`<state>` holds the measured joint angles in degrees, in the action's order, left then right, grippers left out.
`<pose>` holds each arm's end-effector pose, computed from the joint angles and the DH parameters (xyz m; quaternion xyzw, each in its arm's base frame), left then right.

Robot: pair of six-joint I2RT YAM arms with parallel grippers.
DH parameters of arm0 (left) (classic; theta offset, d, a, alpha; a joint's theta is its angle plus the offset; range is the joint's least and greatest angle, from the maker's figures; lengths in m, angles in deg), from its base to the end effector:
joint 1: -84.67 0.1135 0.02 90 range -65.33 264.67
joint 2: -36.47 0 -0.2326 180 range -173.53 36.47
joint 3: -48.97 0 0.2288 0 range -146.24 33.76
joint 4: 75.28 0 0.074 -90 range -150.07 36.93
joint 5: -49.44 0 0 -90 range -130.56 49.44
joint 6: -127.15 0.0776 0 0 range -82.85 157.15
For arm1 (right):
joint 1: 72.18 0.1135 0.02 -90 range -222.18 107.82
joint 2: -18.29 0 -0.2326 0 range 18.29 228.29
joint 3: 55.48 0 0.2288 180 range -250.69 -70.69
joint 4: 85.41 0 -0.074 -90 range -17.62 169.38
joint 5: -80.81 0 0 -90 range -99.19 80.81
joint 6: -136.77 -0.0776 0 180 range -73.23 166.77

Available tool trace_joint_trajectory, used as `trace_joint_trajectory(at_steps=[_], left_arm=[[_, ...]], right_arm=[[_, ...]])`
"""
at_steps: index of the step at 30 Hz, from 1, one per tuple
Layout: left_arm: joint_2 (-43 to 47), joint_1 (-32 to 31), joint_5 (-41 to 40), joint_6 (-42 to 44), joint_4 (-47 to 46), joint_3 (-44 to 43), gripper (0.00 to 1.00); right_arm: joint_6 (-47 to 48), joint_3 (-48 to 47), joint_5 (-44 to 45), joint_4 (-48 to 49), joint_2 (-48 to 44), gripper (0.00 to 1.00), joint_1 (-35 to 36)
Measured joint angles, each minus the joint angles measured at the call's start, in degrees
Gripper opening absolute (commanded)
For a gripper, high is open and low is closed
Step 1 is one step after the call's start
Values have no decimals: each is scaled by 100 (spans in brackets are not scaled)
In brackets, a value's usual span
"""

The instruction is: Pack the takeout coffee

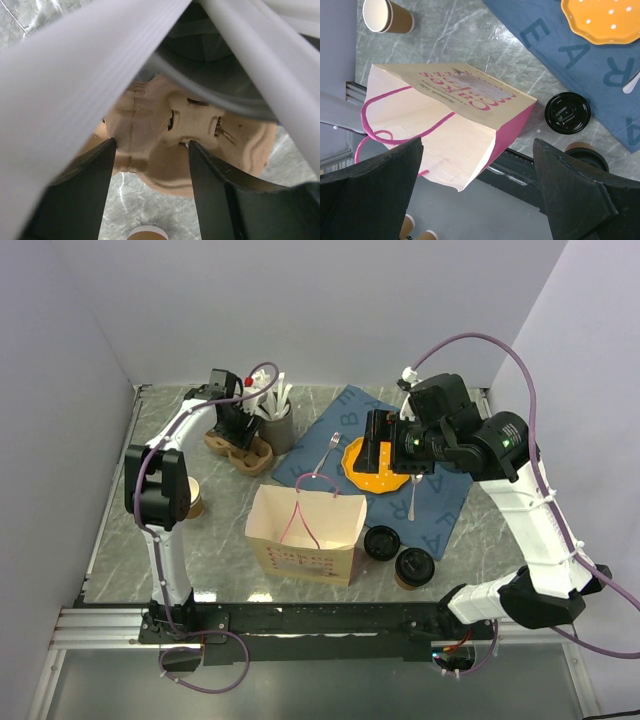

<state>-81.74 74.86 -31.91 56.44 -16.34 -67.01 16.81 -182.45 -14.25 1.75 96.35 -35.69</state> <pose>0.4230 -0.0850 0.1775 0.2608 0.9301 -0.0523 0.2534 0.1818 0.1430 0.4085 -0.0696 0.9169 0.2482 0.3047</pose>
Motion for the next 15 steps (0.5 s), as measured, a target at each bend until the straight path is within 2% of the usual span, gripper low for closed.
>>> trace_joint_trajectory(at_steps=[15], left_arm=[[-68, -33, -269, 122, -179, -50, 65]], right_arm=[[-197, 146, 7, -2, -192, 98, 20]])
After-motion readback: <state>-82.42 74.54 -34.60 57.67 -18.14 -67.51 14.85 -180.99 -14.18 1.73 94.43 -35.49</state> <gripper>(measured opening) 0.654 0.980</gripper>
